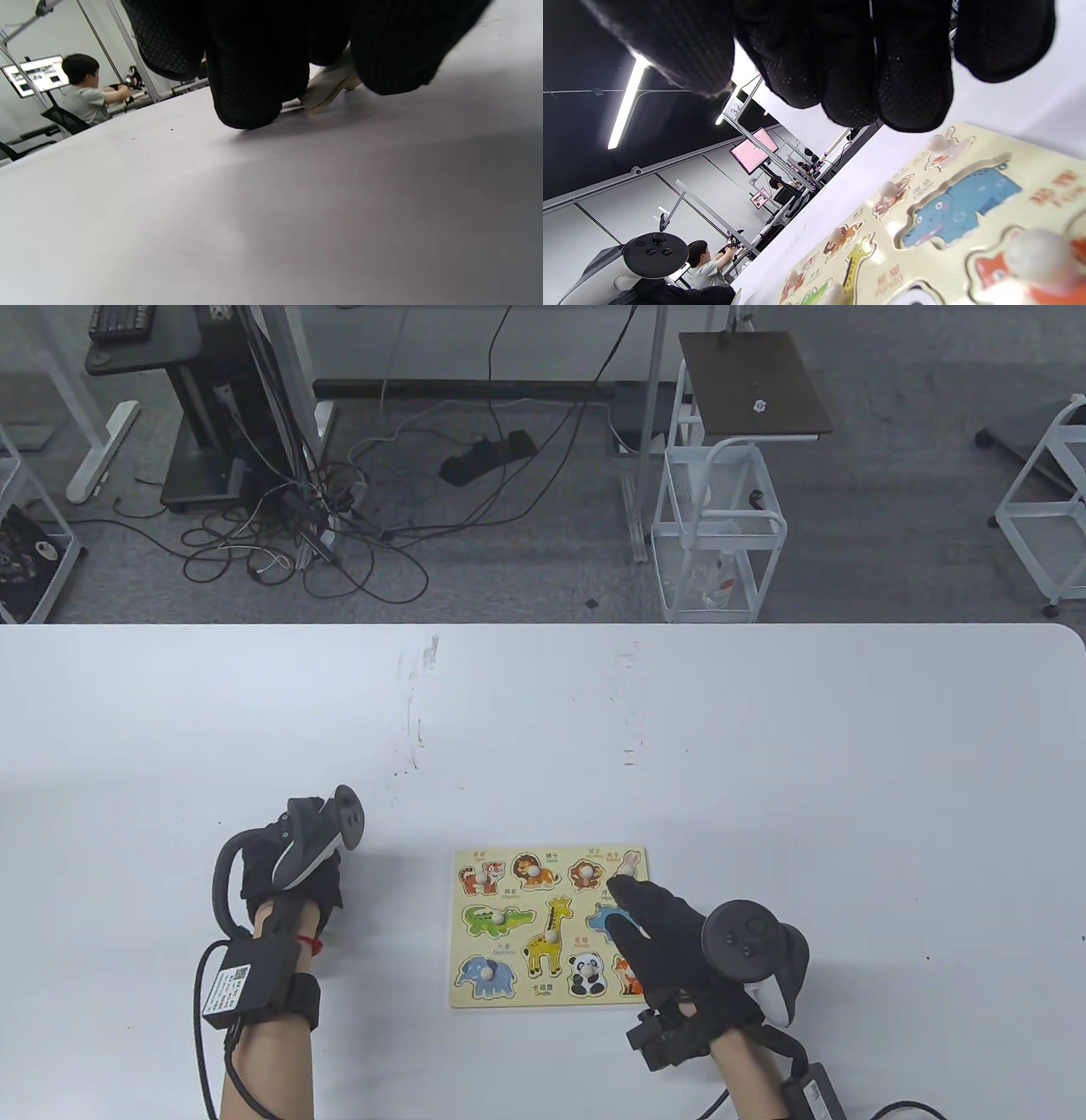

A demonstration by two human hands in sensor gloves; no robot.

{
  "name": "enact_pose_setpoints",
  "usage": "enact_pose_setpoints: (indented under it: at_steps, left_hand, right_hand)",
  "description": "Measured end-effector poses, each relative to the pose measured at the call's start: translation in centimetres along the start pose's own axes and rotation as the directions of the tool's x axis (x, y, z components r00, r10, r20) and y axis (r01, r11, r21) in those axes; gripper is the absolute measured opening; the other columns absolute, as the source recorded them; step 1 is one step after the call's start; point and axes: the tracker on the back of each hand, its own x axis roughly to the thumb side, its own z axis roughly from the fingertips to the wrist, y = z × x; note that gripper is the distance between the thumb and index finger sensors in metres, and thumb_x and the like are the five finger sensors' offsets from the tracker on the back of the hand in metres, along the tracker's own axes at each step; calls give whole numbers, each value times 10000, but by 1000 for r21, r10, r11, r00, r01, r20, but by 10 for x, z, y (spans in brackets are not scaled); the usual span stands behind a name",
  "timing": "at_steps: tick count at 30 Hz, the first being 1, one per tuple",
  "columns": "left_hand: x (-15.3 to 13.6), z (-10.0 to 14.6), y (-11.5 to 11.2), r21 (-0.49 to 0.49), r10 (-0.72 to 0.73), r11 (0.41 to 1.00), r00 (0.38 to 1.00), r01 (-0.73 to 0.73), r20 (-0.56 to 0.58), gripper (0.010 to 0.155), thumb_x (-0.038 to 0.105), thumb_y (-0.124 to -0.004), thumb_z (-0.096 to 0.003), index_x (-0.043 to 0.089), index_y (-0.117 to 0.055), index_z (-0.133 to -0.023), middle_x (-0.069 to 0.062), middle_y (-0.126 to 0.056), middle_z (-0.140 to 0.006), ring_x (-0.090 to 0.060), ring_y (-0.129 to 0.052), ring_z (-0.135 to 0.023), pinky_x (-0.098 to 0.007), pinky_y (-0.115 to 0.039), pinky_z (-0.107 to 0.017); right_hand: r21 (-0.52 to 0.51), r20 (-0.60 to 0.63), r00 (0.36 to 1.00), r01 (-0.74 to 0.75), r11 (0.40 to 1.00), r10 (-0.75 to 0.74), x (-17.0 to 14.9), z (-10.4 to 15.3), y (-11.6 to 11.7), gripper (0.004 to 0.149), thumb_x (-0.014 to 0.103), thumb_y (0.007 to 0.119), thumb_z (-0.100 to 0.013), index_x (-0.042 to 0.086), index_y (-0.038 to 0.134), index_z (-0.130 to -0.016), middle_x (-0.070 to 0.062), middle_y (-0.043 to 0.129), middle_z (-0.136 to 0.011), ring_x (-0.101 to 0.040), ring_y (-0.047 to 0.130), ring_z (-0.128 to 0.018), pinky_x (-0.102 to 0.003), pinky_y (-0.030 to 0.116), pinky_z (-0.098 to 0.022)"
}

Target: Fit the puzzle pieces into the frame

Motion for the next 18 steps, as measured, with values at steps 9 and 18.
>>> enact_pose_setpoints:
  at_steps: [9, 18]
  left_hand:
    - [-11, 2, 4, 191, 52, 981, 996, -38, -71, 475, 375, -806, -437, 274, -858, -897, -13, -1033, -842, -137, -1162, -573, -410, -884, -592]
    - [-23, 24, 31, 152, 356, 918, 929, -367, 96, 454, 371, -804, -441, 264, -886, -875, -5, -1074, -759, -120, -1163, -522, -405, -893, -566]
  right_hand:
    - [7, -4, 1000, -12, 1000, 12, 0, 0, 1, 607, 473, 801, -413, 116, 820, -904, -185, 850, -864, -502, 936, -673, -674, 704, -502]
    - [32, 8, 1000, -27, 999, 27, 2, 0, 6, 605, 475, 796, -415, 117, 821, -901, -180, 852, -863, -496, 942, -668, -671, 708, -501]
